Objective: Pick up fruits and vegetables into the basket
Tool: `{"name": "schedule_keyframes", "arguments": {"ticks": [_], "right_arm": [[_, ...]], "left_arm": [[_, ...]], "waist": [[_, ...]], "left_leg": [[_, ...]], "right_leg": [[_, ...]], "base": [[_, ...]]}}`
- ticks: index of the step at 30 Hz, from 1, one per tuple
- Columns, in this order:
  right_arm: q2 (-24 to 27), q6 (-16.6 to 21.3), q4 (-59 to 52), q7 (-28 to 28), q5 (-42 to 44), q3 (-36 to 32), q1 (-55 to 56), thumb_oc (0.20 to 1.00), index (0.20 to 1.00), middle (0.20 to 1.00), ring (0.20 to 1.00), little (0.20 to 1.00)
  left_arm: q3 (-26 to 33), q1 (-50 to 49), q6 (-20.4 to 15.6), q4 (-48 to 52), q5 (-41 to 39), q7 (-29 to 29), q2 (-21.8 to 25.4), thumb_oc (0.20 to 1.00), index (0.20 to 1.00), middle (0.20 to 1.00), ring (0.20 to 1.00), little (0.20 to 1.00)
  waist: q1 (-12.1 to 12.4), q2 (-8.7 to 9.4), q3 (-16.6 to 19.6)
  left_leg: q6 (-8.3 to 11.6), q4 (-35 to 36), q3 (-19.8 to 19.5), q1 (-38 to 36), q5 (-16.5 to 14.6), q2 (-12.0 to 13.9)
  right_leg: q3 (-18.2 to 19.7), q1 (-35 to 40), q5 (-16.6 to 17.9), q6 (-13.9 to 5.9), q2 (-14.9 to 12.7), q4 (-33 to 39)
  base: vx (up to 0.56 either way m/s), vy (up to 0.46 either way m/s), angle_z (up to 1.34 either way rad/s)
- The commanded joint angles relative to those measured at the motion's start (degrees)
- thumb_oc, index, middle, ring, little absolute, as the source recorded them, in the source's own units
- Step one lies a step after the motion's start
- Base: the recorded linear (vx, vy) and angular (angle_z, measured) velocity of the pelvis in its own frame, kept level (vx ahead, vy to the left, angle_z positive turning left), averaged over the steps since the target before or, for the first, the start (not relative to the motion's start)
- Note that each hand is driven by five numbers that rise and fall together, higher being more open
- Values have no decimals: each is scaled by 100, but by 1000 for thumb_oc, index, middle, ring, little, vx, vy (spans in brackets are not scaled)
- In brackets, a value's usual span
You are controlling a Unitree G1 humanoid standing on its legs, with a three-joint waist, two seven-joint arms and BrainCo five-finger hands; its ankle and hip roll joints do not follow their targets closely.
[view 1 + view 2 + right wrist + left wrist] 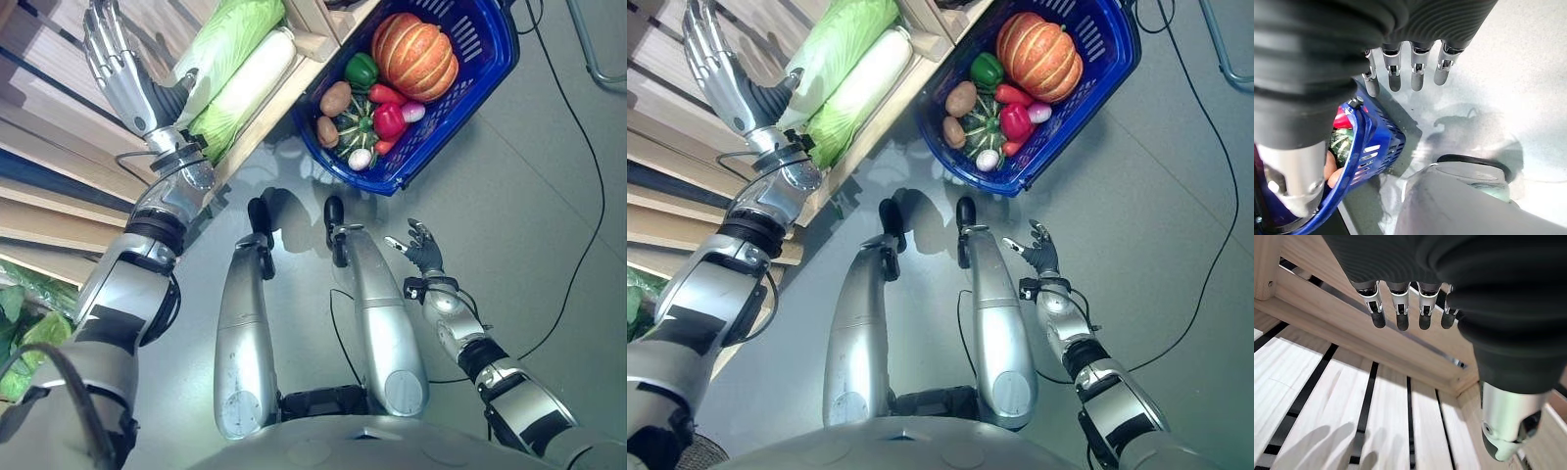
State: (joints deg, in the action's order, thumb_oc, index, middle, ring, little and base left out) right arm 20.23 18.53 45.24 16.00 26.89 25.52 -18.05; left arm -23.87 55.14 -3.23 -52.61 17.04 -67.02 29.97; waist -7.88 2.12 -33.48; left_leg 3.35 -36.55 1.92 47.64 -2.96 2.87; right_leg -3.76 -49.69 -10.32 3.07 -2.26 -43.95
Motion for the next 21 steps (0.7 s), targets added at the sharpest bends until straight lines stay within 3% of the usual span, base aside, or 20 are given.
{"name": "schedule_keyframes", "arguments": {"ticks": [1, 13, 21], "right_arm": [[115, 87, -480, 83, -38, -62, 431, 1000, 1000, 1000, 1000, 1000], [221, 172, -807, 171, -105, -77, 467, 1000, 1000, 1000, 1000, 1000], [233, 153, -917, 235, -141, -48, 420, 1000, 1000, 1000, 1000, 1000]], "left_arm": [[72, 83, 272, -148, -113, 283, 258, 1000, 1000, 1000, 1000, 1000], [-184, 374, 711, -565, -414, 824, 263, 1000, 1000, 1000, 1000, 1000], [-211, 535, 1115, -804, -633, 802, 215, 1000, 1000, 1000, 1000, 1000]], "waist": [[-4, 105, 369], [-149, 132, 369], [-197, 143, 369]], "left_leg": [[-226, -448, 428, 55, -763, -279], [-279, -585, 502, 473, -763, -217], [-293, -600, 520, 655, -757, -229]], "right_leg": [[144, 224, 143, -430, 161, 335], [203, -304, 183, -446, 191, 117], [226, -524, 201, -450, 208, 67]], "base": [[34, 29, -2], [0, 27, -3], [-2, 16, -3]]}}
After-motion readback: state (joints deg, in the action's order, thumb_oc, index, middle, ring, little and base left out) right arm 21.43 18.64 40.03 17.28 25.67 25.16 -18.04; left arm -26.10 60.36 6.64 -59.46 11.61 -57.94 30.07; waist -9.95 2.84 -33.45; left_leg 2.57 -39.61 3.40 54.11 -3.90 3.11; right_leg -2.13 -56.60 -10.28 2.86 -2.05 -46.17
